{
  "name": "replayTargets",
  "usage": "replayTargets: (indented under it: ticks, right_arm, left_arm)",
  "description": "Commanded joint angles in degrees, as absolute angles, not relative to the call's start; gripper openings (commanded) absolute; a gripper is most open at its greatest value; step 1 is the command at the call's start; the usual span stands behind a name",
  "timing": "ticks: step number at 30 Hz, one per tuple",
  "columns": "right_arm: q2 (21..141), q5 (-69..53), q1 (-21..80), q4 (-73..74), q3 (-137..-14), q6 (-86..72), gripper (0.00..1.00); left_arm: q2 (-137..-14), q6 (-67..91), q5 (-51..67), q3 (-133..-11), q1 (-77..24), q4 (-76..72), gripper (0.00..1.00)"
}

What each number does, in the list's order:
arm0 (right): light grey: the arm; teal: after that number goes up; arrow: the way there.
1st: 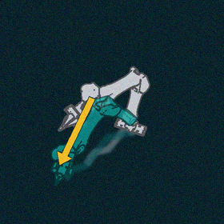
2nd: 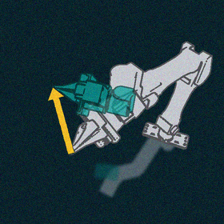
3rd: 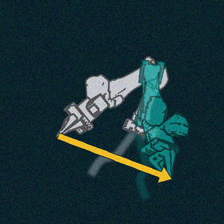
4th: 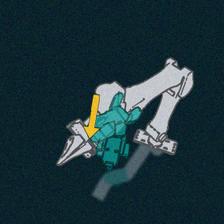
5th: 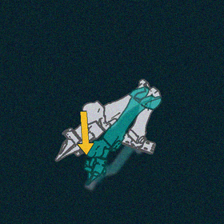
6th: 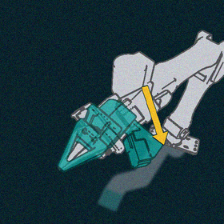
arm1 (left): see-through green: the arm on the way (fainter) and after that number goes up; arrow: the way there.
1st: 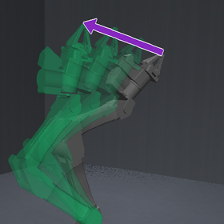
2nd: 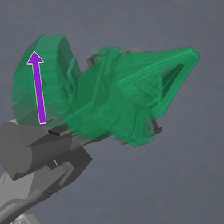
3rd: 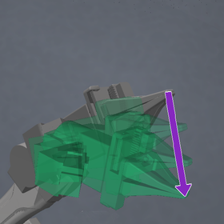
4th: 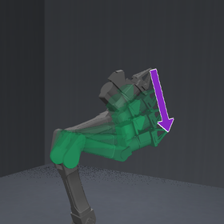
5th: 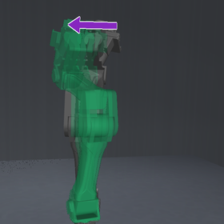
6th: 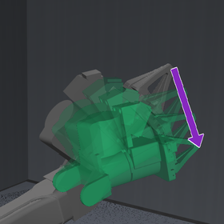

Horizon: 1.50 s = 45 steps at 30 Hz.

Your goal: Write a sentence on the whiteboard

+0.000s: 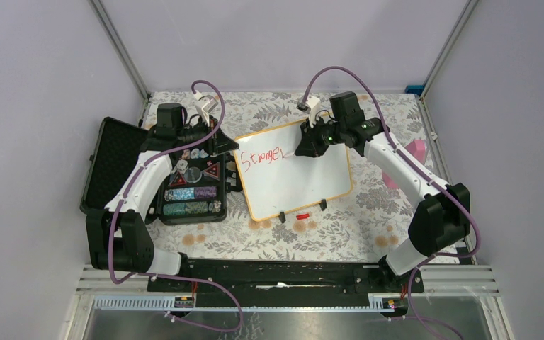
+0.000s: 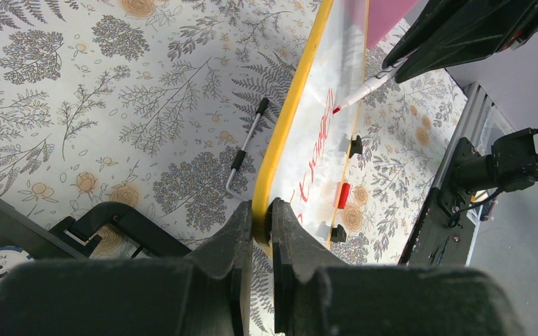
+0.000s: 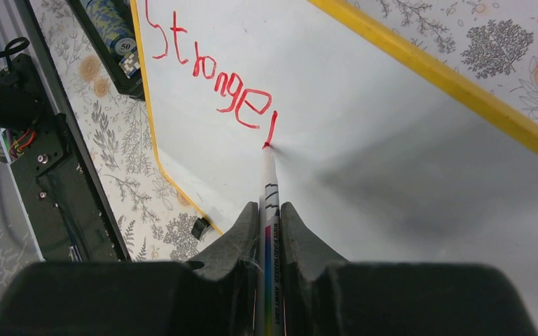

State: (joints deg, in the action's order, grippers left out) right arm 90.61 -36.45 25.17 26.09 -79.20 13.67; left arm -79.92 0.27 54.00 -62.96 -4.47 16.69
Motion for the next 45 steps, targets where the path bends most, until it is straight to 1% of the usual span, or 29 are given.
replayTargets:
  ticks: [1, 22, 32, 42, 45]
  right_arm:
    - [91.1, -33.8, 24.6, 24.2, -82.6, 13.8, 0.00]
    - [91.4, -33.9, 22.6, 24.3, -84.5, 12.7, 0.00]
    - [88.5, -41.8, 22.6, 26.2, -84.6, 12.1, 0.00]
    - [86.7, -41.5, 22.1, 27.7, -81.9, 13.0, 0.00]
    - [86.6, -43.8, 20.2, 27.7, -81.9, 12.1, 0.00]
  left_arm:
    - [-79.4, -2.3, 53.2, -61.9, -5.8, 17.6, 0.00]
    - [-79.6, -2.2, 53.2, -62.2, -5.8, 17.5, 0.00]
    - [-79.4, -2.3, 53.2, -62.0, -5.8, 17.5, 0.00]
    - [-79.0, -2.9, 52.8, -61.6, -5.9, 17.5, 0.00]
    - [-78.6, -3.3, 52.4, -61.1, -5.8, 17.5, 0.00]
